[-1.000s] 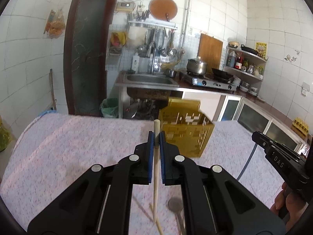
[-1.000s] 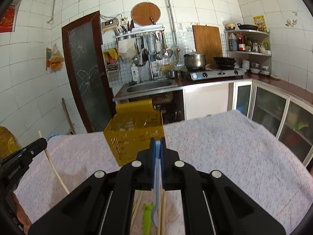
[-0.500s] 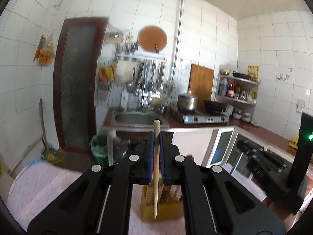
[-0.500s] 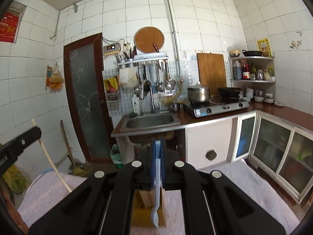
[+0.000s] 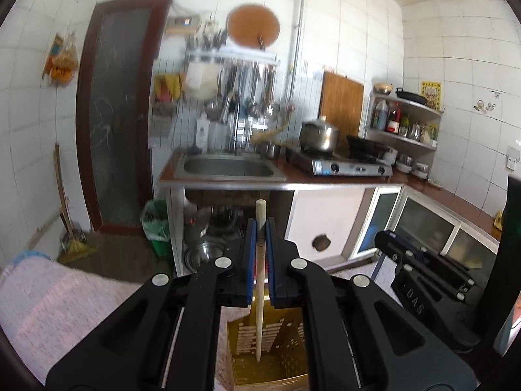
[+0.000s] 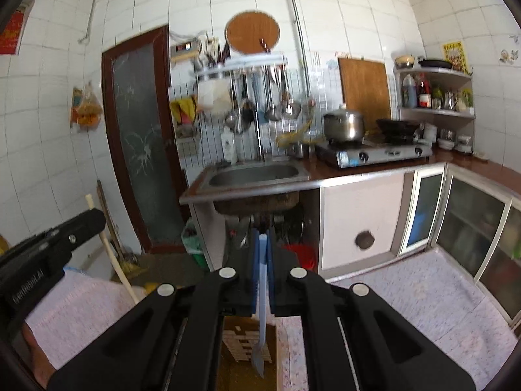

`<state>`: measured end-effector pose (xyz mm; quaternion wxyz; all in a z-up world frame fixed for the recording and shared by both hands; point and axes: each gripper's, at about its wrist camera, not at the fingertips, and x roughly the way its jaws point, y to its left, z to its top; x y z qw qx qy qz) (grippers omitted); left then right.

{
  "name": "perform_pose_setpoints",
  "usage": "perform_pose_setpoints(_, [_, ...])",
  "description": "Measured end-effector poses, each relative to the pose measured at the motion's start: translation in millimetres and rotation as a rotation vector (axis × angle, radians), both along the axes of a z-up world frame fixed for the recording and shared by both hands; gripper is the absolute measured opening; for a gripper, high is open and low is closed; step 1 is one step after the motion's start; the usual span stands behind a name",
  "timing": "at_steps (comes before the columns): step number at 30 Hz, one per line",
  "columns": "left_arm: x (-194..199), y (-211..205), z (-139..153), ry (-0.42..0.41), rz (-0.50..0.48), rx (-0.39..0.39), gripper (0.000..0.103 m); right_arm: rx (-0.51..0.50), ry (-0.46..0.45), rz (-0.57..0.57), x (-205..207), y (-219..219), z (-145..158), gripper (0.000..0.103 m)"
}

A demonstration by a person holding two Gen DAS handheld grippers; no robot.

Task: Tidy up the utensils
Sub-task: 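Lift both held utensils into the yellow holder and open both tools, then move both open tools back down to the remaining utensils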

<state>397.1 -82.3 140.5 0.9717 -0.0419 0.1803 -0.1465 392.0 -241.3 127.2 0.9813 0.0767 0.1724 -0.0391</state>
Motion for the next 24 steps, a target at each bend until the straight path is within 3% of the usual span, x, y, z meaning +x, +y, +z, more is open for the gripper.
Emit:
perform_pose_setpoints(5, [1.8,7.8,-18.0,0.042,0.036,0.018,0.005,0.009,0.057,0.005,4.7,-4.8,-25.7,0.005])
perform_pose_setpoints(7, [-1.3,11.3,-17.0,0.059,0.046,0.040,0.013,-0.007,0.082,0.002,2.5,-7.0,-25.8,0.006])
perform_pose_setpoints(8, [-4.3,14.4,-14.4,0.068,0.055,0.047,0.029,-0.014,0.089,-0.003,-0.5,-8.3,-23.6,0.012])
perform_pose_setpoints(9, [-9.6,19.1,-10.2,0.071,0.072,0.049,0.052,-0.016,0.096,-0.008,-4.9,-10.2,-19.9,0.021])
perform_pose_setpoints(10, [-16.7,24.2,-5.2,0.067,0.095,0.046,0.065,-0.008,0.098,-0.009,-12.1,-13.9,-13.4,0.053])
perform_pose_setpoints(11, [-22.6,28.2,-0.8,0.058,0.111,0.042,0.077,0.001,0.091,-0.012,-19.7,-17.0,-7.2,0.074])
perform_pose_setpoints(13, [-39.9,37.5,10.1,0.034,0.130,0.052,0.080,-0.019,0.071,-0.026,-36.9,-20.9,4.8,0.074])
perform_pose_setpoints(15, [-56.3,45.5,17.8,0.025,0.150,0.081,0.093,-0.048,0.070,-0.031,-51.5,-23.0,13.9,0.074])
perform_pose_setpoints(17, [-70.6,53.0,21.8,0.009,0.176,0.086,0.098,-0.060,0.073,-0.034,-73.3,-26.1,18.8,0.081])
perform_pose_setpoints(20, [-92.3,63.0,16.5,0.019,0.202,0.098,0.098,-0.055,0.089,-0.040,-99.8,-28.6,17.1,0.083])
perform_pose_setpoints(24, [-114.0,69.5,-11.5,0.085,0.214,0.147,0.098,-0.060,0.137,-0.028,-124.6,-26.0,0.4,0.083])
